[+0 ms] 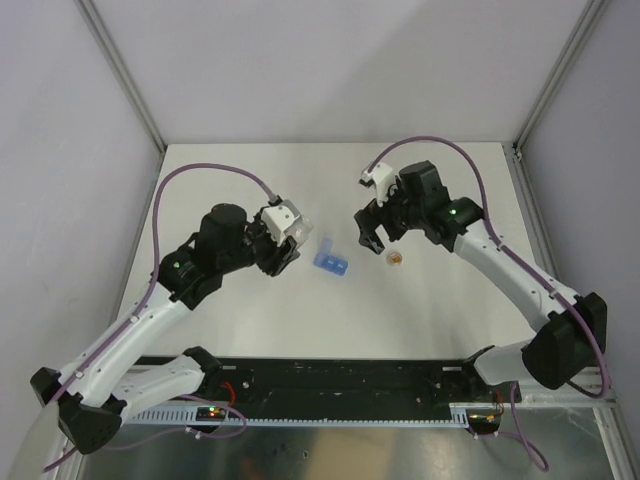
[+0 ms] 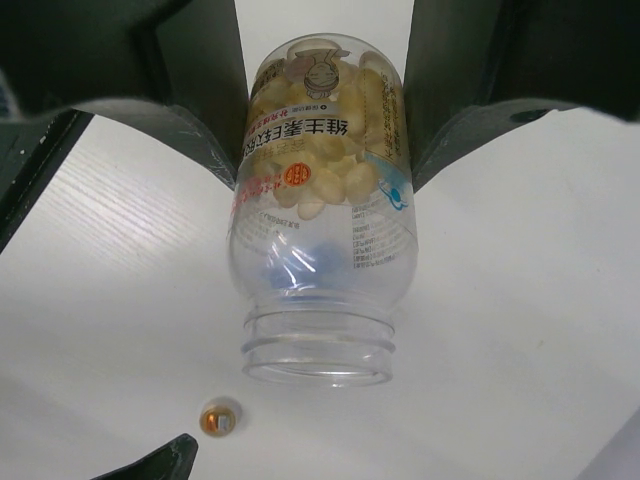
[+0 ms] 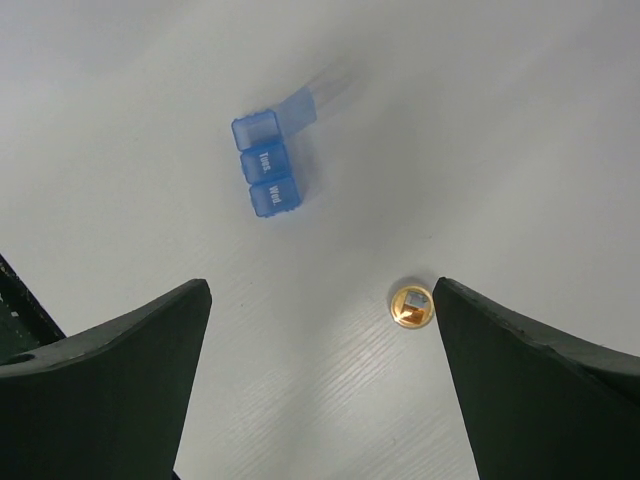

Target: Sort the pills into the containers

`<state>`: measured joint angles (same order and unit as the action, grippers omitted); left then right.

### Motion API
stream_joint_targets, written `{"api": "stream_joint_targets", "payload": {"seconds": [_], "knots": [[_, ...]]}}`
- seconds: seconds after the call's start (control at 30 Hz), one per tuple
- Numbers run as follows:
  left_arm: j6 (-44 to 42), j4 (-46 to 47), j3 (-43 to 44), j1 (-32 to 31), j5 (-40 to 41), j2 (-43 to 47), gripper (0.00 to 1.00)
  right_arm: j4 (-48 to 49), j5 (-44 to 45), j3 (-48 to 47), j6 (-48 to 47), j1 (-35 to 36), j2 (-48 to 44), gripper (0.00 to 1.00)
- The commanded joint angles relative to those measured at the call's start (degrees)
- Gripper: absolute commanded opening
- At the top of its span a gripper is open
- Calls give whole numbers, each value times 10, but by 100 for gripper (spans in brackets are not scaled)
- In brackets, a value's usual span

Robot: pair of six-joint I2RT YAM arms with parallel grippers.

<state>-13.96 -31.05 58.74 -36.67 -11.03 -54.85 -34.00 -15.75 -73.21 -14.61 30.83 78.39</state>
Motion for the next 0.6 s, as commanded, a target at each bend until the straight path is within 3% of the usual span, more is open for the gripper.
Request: {"api": "stream_joint_targets", "payload": {"seconds": [0.0, 0.43, 0.57], "knots": [[3, 13, -21, 14, 2, 24, 0, 3, -7, -22, -4, 13, 30, 99], [-27, 13, -58, 30, -3, 31, 0, 20, -59, -22, -20, 47, 69, 100], [-33, 14, -56, 30, -5, 21, 0, 24, -120, -31, -12, 47, 54, 100]]}}
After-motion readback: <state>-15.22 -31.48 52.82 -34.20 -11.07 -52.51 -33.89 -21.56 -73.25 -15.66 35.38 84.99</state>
